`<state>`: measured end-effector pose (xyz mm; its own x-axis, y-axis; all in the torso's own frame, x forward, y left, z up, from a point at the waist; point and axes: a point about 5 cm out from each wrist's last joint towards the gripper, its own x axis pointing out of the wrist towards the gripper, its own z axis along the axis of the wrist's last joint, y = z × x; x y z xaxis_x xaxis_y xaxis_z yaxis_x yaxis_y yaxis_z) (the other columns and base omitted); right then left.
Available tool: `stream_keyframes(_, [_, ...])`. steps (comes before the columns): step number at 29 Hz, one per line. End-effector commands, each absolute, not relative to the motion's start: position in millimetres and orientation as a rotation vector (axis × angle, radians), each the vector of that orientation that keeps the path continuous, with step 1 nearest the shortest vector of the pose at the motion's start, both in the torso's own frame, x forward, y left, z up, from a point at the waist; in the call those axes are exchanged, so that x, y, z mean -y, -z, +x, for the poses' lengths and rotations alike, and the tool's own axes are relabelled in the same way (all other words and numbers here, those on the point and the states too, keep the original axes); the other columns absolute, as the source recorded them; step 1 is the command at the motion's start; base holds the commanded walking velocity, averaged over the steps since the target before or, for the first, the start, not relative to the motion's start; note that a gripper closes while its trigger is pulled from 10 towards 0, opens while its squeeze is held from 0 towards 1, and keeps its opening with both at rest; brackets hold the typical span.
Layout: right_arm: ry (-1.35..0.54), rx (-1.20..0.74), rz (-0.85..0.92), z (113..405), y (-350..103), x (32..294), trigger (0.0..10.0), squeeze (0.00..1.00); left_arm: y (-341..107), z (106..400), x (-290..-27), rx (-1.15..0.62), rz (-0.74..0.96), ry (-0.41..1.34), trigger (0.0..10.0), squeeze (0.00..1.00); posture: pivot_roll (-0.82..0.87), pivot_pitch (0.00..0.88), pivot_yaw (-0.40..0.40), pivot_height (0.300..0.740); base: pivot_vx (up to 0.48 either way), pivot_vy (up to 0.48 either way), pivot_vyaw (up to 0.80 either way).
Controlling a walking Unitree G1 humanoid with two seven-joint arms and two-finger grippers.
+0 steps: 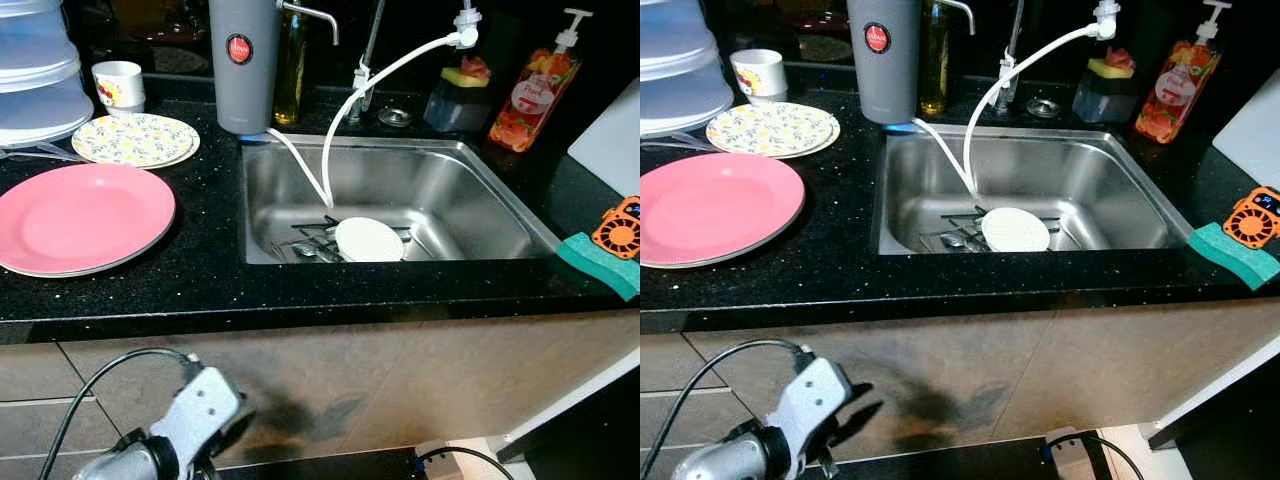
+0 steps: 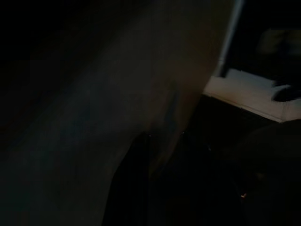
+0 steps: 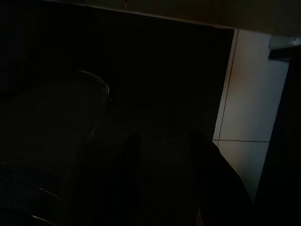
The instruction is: Kitchen organization
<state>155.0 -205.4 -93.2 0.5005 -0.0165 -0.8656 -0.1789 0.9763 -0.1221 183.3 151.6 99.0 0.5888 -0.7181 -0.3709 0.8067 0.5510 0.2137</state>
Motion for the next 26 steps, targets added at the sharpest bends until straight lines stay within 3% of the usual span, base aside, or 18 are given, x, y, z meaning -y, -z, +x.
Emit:
stream_keyframes(1, [-0.087,-1.044,-0.206,155.0,92.7,208.3,10.0,0.00,-123.9,198.6,-146.3,-0.187,0.385,0.991,10.0,0.00,0.15,0.025,-0.105,0.740,0.000,0.000,0.00])
stream_keyframes(6, [-0.080,-1.054,-0.202,150.3,94.5,208.5,10.0,0.00,-168.2,218.2,-126.4,0.008,0.334,1.054,10.0,0.00,0.13,0.020,-0.095,0.740,0.000,0.000,0.00])
stream_keyframes(12, [-0.051,-1.066,-0.191,145.8,96.0,210.2,10.0,0.00,-206.2,226.8,-125.2,0.151,0.349,1.049,10.0,0.00,0.12,0.022,-0.086,0.740,0.000,0.000,0.00])
stream_keyframes(20, [-0.059,-1.074,-0.195,142.6,97.1,210.2,10.0,0.00,-263.2,249.6,-156.5,0.293,0.515,0.912,10.0,0.00,0.12,0.022,-0.086,0.740,0.000,0.000,0.00])
stream_keyframes(23, [-0.063,-1.073,-0.196,142.7,97.1,210.0,10.0,0.00,-267.6,252.1,-160.8,0.294,0.542,0.894,10.0,0.00,0.12,0.022,-0.086,0.740,0.000,0.000,0.00])
stream_keyframes(25, [-0.068,-1.063,-0.191,145.1,96.7,207.0,10.0,0.00,-270.7,269.0,-184.1,0.208,0.696,0.773,10.0,0.00,0.12,0.006,-0.075,0.740,0.000,0.000,0.00])
stream_keyframes(26, [-0.068,-1.063,-0.191,145.1,96.7,207.0,10.0,0.00,-270.7,269.0,-184.1,0.208,0.696,0.773,10.0,0.00,0.12,0.006,-0.075,0.740,0.000,0.000,0.00])
